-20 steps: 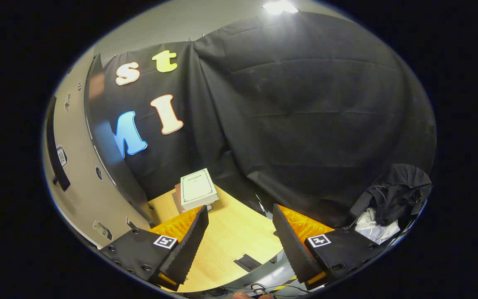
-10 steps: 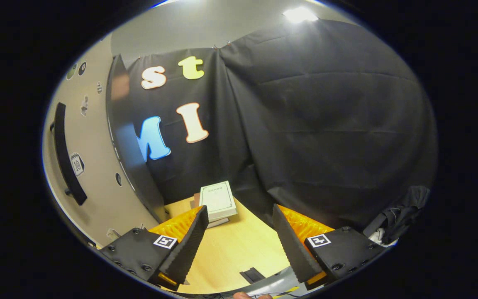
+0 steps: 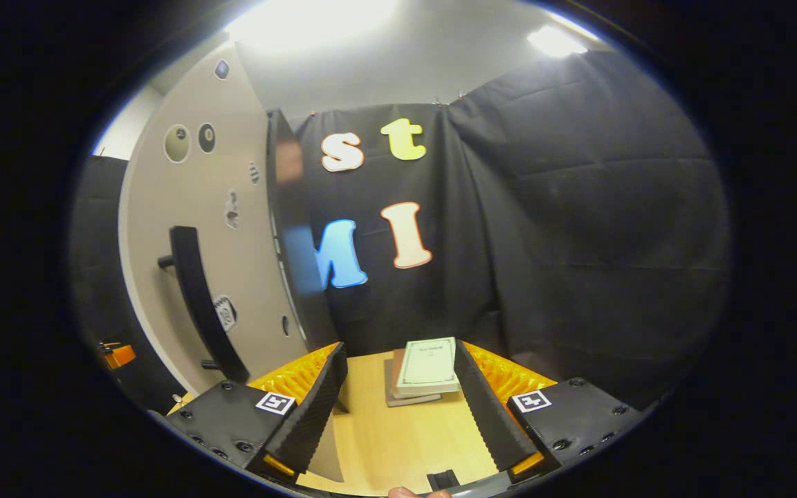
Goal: Open the cabinet door with the right hand, grasp the bottle in the cabinet with the left hand and place it on the coaster, then close the cabinet door with the right hand.
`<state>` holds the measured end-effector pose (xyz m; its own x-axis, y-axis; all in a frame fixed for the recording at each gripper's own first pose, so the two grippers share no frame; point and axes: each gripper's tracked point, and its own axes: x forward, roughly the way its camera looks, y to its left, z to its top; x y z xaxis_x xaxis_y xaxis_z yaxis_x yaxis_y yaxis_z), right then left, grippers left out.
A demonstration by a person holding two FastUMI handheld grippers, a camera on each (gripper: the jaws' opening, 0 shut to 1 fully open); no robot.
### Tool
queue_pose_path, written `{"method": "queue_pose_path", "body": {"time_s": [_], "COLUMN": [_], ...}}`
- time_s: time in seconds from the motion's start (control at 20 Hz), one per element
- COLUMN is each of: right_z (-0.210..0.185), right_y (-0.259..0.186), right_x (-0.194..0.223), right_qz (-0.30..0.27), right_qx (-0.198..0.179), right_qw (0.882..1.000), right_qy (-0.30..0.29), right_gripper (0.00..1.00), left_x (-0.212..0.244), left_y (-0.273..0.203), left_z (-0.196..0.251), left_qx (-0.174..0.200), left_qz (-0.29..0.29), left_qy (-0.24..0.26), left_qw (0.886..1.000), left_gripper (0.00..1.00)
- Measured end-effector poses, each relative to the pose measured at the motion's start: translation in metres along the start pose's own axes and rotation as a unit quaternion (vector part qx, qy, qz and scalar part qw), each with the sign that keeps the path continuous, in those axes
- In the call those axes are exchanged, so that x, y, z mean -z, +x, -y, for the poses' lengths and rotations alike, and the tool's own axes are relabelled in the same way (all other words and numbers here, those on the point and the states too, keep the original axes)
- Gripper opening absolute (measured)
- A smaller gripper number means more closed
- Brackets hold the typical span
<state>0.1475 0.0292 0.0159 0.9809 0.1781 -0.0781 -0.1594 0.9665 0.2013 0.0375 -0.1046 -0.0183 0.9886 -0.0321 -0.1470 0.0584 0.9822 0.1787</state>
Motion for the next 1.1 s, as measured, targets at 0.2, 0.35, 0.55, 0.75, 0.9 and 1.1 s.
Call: {"method": "queue_pose_path", "body": {"time_s": [0.2,0.35,0.55,0.75,0.9,1.1], "right_z": [-0.031,-0.045,-0.054,-0.064,-0.08,-0.113], "right_y": [-0.002,-0.007,-0.011,-0.013,-0.015,-0.02], "right_x": [-0.025,-0.033,-0.027,-0.03,-0.036,-0.027], "right_qz": [0.012,0.013,-0.001,-0.001,0.008,-0.004], "right_qx": [-0.06,-0.078,-0.068,-0.055,-0.036,-0.046], "right_qw": [0.998,0.996,0.997,0.996,0.997,0.998], "right_qy": [-0.016,-0.027,-0.044,-0.067,-0.071,-0.042], "right_gripper": [0.98,0.98,0.97,0.97,0.97,0.97], "left_x": [0.005,0.009,0.013,0.018,0.011,0.011], "left_y": [-0.023,-0.03,-0.027,-0.026,-0.02,0.0], "left_z": [-0.01,-0.022,-0.039,-0.071,-0.103,-0.121], "left_qx": [-0.031,-0.045,-0.05,-0.063,-0.082,-0.077], "left_qz": [-0.003,-0.005,-0.005,-0.007,0.005,0.007], "left_qy": [0.004,0.016,0.009,0.005,0.001,-0.006], "left_qw": [1.0,0.999,0.999,0.998,0.997,0.997], "left_gripper": [0.87,0.88,0.87,0.9,0.87,0.87]}}
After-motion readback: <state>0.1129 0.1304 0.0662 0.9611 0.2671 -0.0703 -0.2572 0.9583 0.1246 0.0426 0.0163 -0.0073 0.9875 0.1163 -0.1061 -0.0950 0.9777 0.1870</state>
